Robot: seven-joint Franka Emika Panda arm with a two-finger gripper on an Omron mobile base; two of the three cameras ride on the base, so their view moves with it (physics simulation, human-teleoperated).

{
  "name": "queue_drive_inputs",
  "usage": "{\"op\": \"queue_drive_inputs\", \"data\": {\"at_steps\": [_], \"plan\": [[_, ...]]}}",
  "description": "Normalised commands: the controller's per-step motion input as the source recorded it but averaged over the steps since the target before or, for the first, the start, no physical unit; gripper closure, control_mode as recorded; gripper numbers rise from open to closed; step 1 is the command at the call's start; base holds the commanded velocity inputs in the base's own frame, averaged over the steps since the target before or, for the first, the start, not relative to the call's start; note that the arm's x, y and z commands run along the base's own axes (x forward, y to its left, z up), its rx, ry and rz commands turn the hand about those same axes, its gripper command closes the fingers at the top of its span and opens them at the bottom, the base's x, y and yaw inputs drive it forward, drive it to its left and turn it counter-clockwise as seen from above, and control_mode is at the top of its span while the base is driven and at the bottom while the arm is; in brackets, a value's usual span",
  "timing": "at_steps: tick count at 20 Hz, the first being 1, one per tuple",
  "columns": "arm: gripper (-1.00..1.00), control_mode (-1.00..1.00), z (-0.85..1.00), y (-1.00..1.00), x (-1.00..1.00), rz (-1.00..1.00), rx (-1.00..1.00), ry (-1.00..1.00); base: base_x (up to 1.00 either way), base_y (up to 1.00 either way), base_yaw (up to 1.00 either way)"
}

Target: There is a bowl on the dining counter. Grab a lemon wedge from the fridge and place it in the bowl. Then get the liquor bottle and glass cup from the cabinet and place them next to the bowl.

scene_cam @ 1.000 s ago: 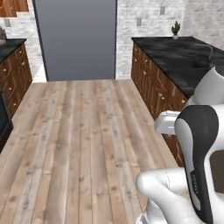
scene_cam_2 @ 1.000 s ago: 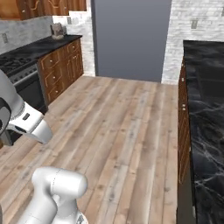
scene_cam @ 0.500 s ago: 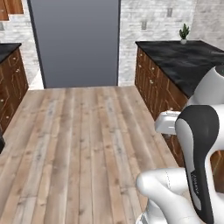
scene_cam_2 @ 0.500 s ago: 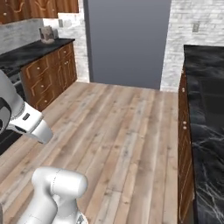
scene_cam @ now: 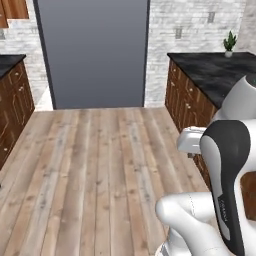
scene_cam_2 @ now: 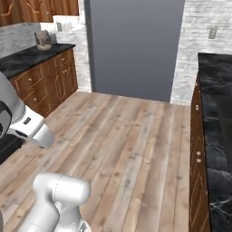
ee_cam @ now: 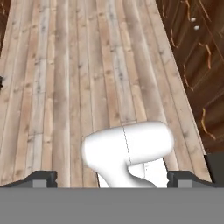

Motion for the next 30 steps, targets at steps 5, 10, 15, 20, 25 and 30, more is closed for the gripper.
{"op": "queue_drive_inputs", "data": {"at_steps": [5,10,15,20,25,30], "plan": [[-1.00,1.00,0.00,0.00,0.00,0.00,0.00,0.00,1.00,0.20,0.21],[-1.00,1.00,0.00,0.00,0.00,0.00,0.00,0.00,1.00,0.18,0.20],[-1.00,1.00,0.00,0.00,0.00,0.00,0.00,0.00,1.00,0.19,0.19],[-1.00,1.00,0.00,0.00,0.00,0.00,0.00,0.00,1.00,0.18,0.21],[-1.00,1.00,0.00,0.00,0.00,0.00,0.00,0.00,1.00,0.14,0.21],[-1.00,1.00,0.00,0.00,0.00,0.00,0.00,0.00,1.00,0.08,0.19]]}}
